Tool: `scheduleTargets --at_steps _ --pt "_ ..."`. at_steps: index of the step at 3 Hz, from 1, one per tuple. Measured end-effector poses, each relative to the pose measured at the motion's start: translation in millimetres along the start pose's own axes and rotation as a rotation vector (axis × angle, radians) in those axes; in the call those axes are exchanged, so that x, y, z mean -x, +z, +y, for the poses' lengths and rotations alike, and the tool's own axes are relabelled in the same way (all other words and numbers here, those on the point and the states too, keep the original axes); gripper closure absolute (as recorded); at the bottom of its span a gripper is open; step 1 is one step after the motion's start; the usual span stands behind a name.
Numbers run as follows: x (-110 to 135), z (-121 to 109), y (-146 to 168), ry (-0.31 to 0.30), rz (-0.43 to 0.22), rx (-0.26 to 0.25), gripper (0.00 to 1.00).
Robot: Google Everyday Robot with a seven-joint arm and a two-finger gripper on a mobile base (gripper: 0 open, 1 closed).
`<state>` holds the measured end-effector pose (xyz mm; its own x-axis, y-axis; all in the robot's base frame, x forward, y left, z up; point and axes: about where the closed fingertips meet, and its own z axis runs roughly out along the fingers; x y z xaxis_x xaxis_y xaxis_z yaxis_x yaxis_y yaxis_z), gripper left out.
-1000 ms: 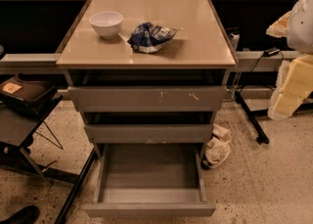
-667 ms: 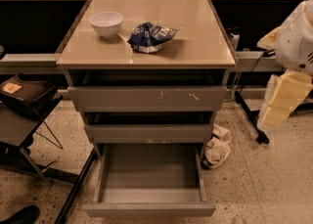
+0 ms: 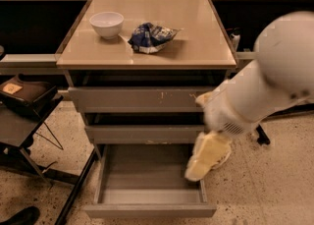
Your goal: Close bottom drawer
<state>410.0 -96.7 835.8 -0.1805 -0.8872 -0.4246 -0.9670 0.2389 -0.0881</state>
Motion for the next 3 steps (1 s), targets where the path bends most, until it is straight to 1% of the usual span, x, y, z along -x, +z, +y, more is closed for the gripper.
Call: scheduleTargets --at_steps 1,2,3 --pt "16.7 41.4 112.7 0.034 -0.032 0.137 0.00" --pt "2.7 58.7 149.1 0.080 -0.030 0.164 0.00" --pt "3.1 58.6 148.4 0.077 -0.030 0.162 0.00"
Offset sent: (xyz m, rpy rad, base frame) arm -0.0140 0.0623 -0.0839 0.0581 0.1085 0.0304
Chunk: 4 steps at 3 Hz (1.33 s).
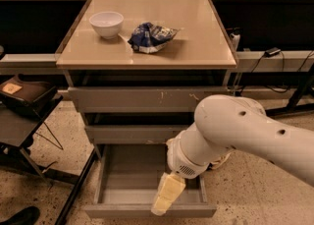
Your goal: Close bottom drawer
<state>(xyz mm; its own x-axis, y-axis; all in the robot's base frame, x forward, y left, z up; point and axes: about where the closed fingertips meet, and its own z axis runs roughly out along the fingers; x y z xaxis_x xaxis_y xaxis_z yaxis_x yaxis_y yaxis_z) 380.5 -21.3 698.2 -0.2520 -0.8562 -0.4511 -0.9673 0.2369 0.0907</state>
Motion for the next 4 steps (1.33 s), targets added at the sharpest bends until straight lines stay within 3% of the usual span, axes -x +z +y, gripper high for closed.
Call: scheduleTargets --at_steps 1,2,3,4 --pt "-5.1 -2.6 25.6 0.035 0.031 -0.015 0.00" --pt "-40.4 9.7 122.0 0.038 0.124 0.039 0.00" --pt "-104.6 22.1 215.4 0.072 0.219 0.110 0.00" --pt "-110.9 18.2 250.1 0.072 0.226 0.116 0.00"
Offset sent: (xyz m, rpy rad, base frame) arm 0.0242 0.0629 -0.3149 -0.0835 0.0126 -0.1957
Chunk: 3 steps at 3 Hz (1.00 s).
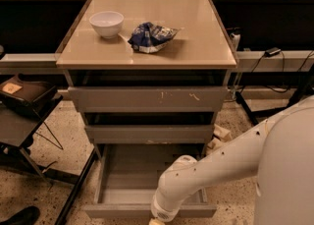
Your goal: Close bottom drawer
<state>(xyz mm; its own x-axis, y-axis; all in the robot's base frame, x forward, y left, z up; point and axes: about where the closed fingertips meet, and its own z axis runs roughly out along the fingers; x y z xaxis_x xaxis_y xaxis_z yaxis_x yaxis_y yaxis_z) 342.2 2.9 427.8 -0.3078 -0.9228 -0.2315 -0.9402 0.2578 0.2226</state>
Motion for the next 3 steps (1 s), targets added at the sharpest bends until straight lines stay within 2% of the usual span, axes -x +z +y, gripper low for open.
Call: scheduleTargets --at_steps 1,2,3 --pt "0.5 0.4 0.1 -0.001 0.000 0.001 0.00" --pt "-25.8 0.8 -2.1 0.031 -0.030 0.010 0.00" --pt "-95.4 8.2 -13.3 0.140 -0.062 -0.025 0.00"
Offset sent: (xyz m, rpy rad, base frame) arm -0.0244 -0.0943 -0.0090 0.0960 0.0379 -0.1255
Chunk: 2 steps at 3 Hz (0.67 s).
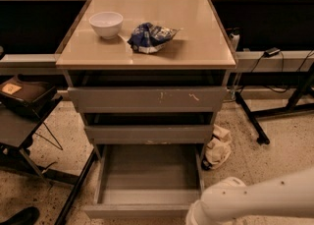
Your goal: Close bottom drawer
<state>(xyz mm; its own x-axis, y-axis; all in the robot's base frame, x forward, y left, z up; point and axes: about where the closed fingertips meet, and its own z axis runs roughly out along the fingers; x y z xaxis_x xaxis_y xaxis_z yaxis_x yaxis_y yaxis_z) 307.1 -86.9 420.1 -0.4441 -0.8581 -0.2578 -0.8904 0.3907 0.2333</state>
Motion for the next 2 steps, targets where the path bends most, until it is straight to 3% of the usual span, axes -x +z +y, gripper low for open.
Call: scheduleTargets --at_steps 1,2 --pt "-14.3 0.0 -3.4 0.036 -0.009 -0.008 0.00" --pt "-13.8 0.1 -3.2 0.034 -0.008 -0.008 0.00"
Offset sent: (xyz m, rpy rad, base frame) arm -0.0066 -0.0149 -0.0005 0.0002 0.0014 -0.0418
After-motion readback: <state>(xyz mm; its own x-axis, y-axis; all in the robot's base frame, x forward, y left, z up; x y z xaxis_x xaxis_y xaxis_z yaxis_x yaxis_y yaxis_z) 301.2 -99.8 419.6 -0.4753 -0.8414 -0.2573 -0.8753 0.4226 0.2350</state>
